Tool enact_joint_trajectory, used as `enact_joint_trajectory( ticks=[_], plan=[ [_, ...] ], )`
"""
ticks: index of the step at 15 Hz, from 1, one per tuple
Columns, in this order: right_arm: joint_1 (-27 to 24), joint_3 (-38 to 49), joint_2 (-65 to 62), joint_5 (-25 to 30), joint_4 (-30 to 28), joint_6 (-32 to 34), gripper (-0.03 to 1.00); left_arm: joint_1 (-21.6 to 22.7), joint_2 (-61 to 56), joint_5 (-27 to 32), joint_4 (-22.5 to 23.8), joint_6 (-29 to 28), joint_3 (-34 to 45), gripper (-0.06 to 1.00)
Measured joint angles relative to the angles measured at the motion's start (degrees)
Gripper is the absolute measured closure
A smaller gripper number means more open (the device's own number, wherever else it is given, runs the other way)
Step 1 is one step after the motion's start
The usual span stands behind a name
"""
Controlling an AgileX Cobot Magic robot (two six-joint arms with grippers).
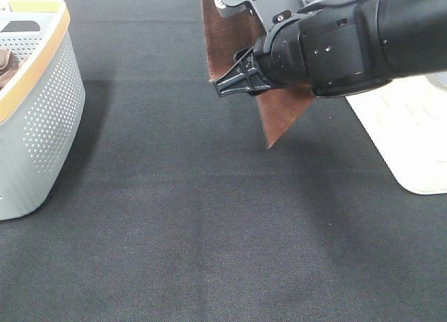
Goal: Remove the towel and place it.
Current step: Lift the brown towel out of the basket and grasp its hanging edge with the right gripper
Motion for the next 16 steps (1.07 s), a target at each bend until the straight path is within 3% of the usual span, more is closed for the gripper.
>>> enact_joint_trajectory(
  ticks=[4,5,7,10,11,12,15,16],
  plan=[
    [0.00,0.00,0.00,0.86,0.17,-0.74,0.79,0.00,0.00,0.86,0.00,0.00,0.00,0.94],
    [0.00,0.00,0.00,0.86,0.17,-0.74,0.79,0.00,0.00,0.86,0.00,0.00,0.00,0.94],
    [0.00,0.00,0.00,3.84,0.17,-1.83,0.97,0.00,0.00,1.32,0.17,0.00,0.00,0.94],
    [0.00,0.00,0.00,6.53,0.17,-1.95,0.97,0.00,-0.06,3.21,0.69,0.00,0.00,0.94],
    [0.00,0.00,0.00,6.76,0.17,-1.95,0.95,0.00,-0.11,3.38,0.74,0.00,0.00,0.94],
    [0.00,0.00,0.00,7.33,0.17,-1.95,0.88,0.00,-0.11,3.38,0.74,0.00,0.00,0.94],
    [0.00,0.00,0.00,8.25,0.17,-1.32,0.42,0.00,-0.11,3.55,0.97,0.00,0.00,0.94],
    [0.00,0.00,0.00,8.19,0.17,-0.74,0.33,0.00,-0.11,4.01,1.15,0.00,0.00,0.94]
  ],
)
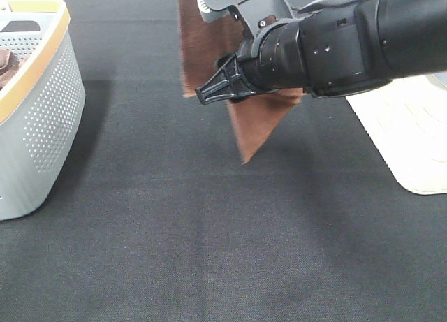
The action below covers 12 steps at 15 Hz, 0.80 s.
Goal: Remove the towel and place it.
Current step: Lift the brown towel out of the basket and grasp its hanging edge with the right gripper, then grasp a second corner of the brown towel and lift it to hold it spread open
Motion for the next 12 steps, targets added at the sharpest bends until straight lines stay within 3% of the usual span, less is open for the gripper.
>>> enact_joint_trajectory(
  ticks=[2,9,12],
  plan=[
    [0.00,0.00,0.00,-1.38,0.00,1.32,0.26,0.00,0.00,0.63,1.78,0.00,0.00,0.94],
    [0.00,0.00,0.00,-3.61,0.00,3.32,0.25,0.00,-0.63,4.70,3.50,0.00,0.00,0.94],
    [0.00,0.00,0.00,-4.81,0.00,3.32,0.36,0.00,-2.41,6.88,3.90,0.00,-0.17,0.94]
  ],
)
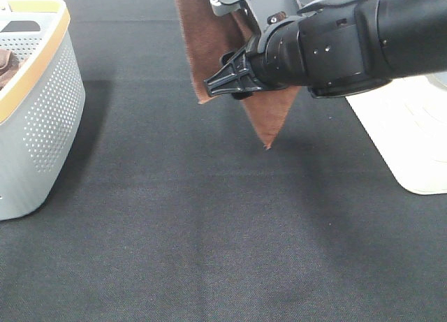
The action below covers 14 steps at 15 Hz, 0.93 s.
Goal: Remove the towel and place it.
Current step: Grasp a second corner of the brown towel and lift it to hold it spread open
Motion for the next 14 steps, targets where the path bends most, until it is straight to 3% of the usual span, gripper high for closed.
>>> enact_joint_trajectory(
  ticks=[8,10,14],
  plan=[
    [0.00,0.00,0.00,-0.23,0.00,-1.09,0.96,-0.17,0.00,0.23,1.09,0.00,0.00,0.94],
    [0.00,0.00,0.00,-0.23,0.00,-2.75,0.97,-0.17,0.00,0.29,1.38,0.00,0.00,0.94],
    [0.00,0.00,-2.64,-0.11,0.00,-5.79,0.97,-0.11,0.46,1.09,6.65,0.00,0.00,0.94]
  ],
)
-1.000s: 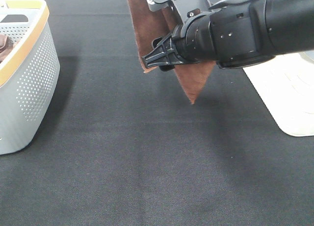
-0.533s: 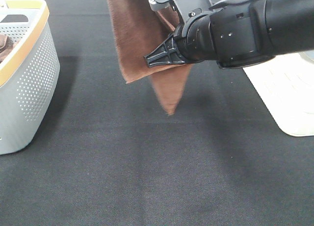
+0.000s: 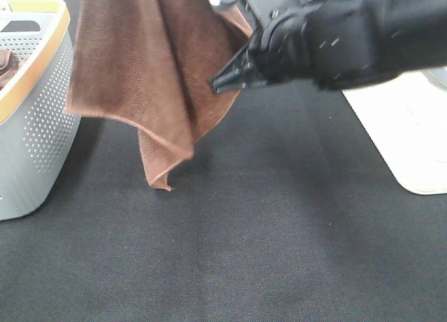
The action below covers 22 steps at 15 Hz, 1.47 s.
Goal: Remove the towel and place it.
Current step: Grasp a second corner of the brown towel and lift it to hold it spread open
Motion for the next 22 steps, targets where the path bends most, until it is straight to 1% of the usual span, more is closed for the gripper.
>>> enact_joint_trajectory(
  ticks=[1,3,4,6,7,8,10,12,14,15,16,17,18,20,21,22],
  plan=[
    [0.00,0.00,-1.95,-0.17,0.00,-1.26,0.97,0.11,0.52,0.11,1.49,0.00,0.00,0.94],
    [0.00,0.00,-5.96,-2.41,0.06,-4.70,0.97,0.11,2.06,0.23,4.93,0.00,0.00,0.94],
    [0.00,0.00,-5.96,-2.41,0.06,-4.70,0.97,0.11,2.06,0.23,4.93,0.00,0.00,0.94],
    [0.00,0.06,-9.34,-5.21,0.06,-8.77,0.97,0.11,3.27,-0.63,9.17,0.00,0.00,0.94],
    [0.00,0.06,-11.06,-5.96,-0.23,-10.71,0.97,0.17,4.07,-3.15,11.75,0.00,0.00,0.94],
    [0.00,0.06,-11.46,-6.07,-0.80,-10.83,0.97,0.29,4.76,-4.98,13.24,0.00,0.00,0.94],
    [0.00,0.06,-12.09,-6.19,-4.76,-10.66,0.97,1.55,6.30,-8.08,13.81,-0.23,0.00,0.94],
    [0.00,0.06,-12.09,-5.56,-6.59,-8.54,0.97,4.18,7.85,-8.59,12.89,-2.18,0.00,0.94],
    [0.00,0.06,-12.09,-2.06,-6.76,-6.02,0.97,7.33,9.34,-8.31,8.59,-3.50,0.00,0.94],
    [0.00,0.06,-12.09,-0.17,-5.10,-5.73,0.97,8.71,9.74,-7.79,5.56,-3.67,0.00,0.94],
    [0.00,0.06,-12.09,0.46,-1.95,-6.42,0.97,10.08,10.03,-7.22,1.83,-3.72,0.00,0.94],
    [0.00,0.06,-12.09,1.15,-0.86,-8.02,0.97,10.60,10.03,-6.42,-0.11,-3.44,0.00,0.94],
    [0.00,0.06,-12.09,2.52,-0.34,-9.91,0.97,11.06,10.03,-5.79,-1.03,-2.86,0.00,0.94],
    [0.00,0.06,-12.09,5.10,-0.23,-11.29,0.97,11.23,10.03,-3.84,-2.29,-1.83,0.00,0.94],
    [0.00,0.06,-12.09,5.39,-0.23,-11.97,0.97,11.23,10.03,-3.04,-2.69,-1.43,0.00,0.94],
    [0.00,0.06,-12.09,4.35,-0.23,-13.64,0.97,11.23,10.03,-2.41,-2.98,-1.26,0.00,0.94]
  ],
)
